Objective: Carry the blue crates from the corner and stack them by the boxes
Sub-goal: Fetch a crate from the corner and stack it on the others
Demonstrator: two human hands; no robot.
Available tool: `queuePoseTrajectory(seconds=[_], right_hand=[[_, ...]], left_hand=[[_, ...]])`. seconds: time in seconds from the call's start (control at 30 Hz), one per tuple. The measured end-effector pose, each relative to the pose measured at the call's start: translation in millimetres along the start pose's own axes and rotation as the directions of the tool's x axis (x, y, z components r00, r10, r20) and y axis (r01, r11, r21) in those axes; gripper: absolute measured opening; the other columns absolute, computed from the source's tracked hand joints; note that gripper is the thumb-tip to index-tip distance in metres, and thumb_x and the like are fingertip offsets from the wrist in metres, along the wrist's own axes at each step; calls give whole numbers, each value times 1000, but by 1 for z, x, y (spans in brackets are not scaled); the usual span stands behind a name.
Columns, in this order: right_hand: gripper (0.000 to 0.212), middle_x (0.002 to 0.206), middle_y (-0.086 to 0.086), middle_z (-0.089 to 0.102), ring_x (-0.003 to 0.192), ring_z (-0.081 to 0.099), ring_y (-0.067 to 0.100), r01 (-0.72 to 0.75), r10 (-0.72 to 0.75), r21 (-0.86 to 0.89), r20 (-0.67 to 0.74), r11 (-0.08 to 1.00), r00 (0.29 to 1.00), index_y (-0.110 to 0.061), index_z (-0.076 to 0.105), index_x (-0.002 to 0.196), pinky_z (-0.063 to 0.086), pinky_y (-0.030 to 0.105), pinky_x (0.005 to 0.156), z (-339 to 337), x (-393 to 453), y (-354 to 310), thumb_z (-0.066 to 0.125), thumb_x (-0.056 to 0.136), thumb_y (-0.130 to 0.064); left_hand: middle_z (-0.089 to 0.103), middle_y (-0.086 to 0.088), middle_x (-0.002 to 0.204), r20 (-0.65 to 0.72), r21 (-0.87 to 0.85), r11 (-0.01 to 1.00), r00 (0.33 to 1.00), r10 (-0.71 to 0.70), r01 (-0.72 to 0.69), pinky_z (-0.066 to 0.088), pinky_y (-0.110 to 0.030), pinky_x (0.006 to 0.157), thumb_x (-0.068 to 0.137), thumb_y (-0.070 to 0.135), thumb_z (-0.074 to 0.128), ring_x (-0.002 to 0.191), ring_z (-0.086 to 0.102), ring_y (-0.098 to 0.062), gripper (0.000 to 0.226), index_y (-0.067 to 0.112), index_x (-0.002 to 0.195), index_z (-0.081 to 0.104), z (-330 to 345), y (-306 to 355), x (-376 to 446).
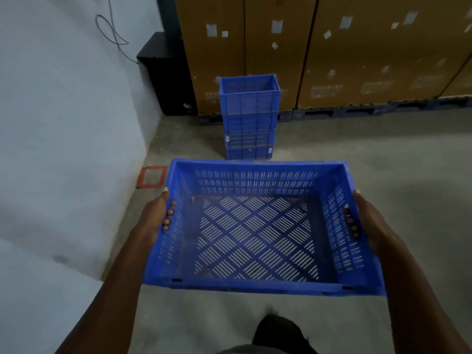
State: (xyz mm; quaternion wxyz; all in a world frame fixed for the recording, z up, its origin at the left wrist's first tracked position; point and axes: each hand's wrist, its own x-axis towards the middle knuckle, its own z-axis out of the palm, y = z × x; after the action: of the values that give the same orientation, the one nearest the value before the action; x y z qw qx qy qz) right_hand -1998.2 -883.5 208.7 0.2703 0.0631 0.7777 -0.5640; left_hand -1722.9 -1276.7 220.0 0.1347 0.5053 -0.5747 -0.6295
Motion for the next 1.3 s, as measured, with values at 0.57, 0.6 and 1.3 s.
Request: queuePoseTrajectory(seconds=[0.57, 0.6, 1.3], right_hand=[[58, 56, 1, 42, 45, 32, 15, 21, -20, -33, 17, 999, 1000, -14, 54, 82, 28, 26, 42, 96, 386, -249, 43, 91, -70], [59, 56, 1, 42, 45, 31, 16, 15, -15, -37, 10, 999, 1000, -13, 54, 81, 28, 25, 41, 101, 409, -261, 43, 92, -70], [60, 60, 3, 39, 47, 32, 17, -16, 16, -27, -7, 999, 1000, -13, 52, 83, 30, 28, 44, 235, 826, -514, 42, 93, -71]], left_hand=[[41, -1, 60, -89, -1, 999, 995, 44, -44, 25, -20, 40, 103, 52, 41, 38, 29, -13, 45, 15, 81, 55, 155, 217, 344], [42, -1, 60, -105, -2, 999, 994, 36, -36, 25, -20, 40, 103, 52, 41, 40, 29, -14, 45, 15, 82, 55, 164, 229, 365], [41, 3, 60, -31, 65, 998, 999, -14, 16, 24, -20, 40, 100, 63, 37, 38, 28, -12, 51, 19, 80, 53, 325, 482, 827]])
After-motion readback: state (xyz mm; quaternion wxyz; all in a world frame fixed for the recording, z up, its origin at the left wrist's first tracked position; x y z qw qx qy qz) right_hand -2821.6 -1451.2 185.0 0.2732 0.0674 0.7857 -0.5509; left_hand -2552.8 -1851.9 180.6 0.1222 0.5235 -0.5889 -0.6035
